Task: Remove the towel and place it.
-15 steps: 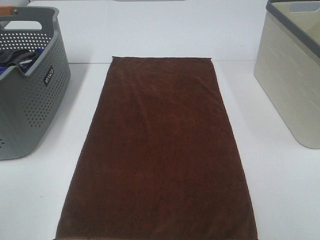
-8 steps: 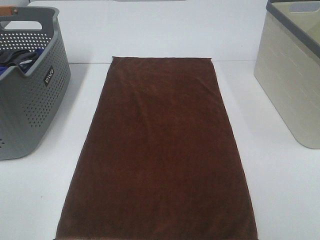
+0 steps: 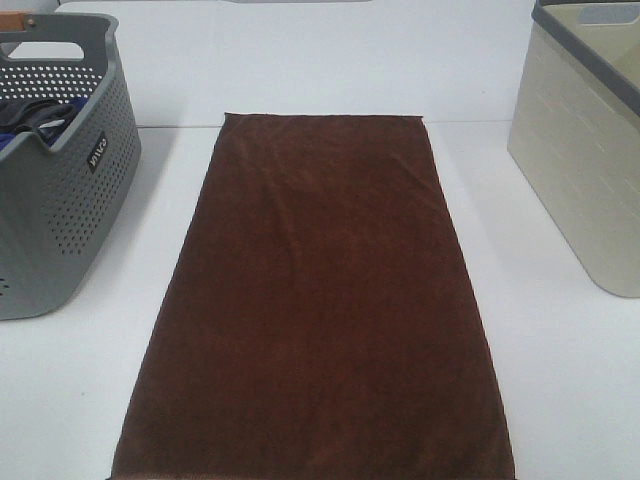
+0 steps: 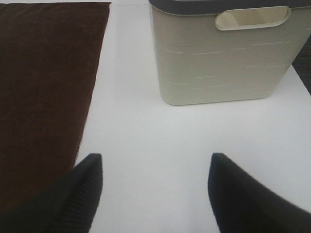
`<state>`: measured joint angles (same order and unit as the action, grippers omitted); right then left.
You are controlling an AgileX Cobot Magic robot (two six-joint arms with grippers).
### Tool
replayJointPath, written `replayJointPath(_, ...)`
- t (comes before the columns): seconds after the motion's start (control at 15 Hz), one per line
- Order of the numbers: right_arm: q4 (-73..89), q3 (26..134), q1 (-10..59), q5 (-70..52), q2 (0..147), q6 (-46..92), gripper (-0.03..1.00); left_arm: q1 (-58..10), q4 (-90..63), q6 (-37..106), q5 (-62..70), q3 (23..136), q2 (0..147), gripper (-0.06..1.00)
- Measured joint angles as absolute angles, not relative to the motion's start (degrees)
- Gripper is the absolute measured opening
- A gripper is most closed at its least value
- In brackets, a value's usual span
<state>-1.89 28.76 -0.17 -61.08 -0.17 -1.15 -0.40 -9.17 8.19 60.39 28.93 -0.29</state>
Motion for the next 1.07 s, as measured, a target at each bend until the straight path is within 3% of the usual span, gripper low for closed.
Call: replayJointPath(1.07,-1.9,28.8,-0.2,-61.1,-0.4,-1.1,0.61,-1.3,-9.2,8.2,60.4,28.9,-0.3,0.74)
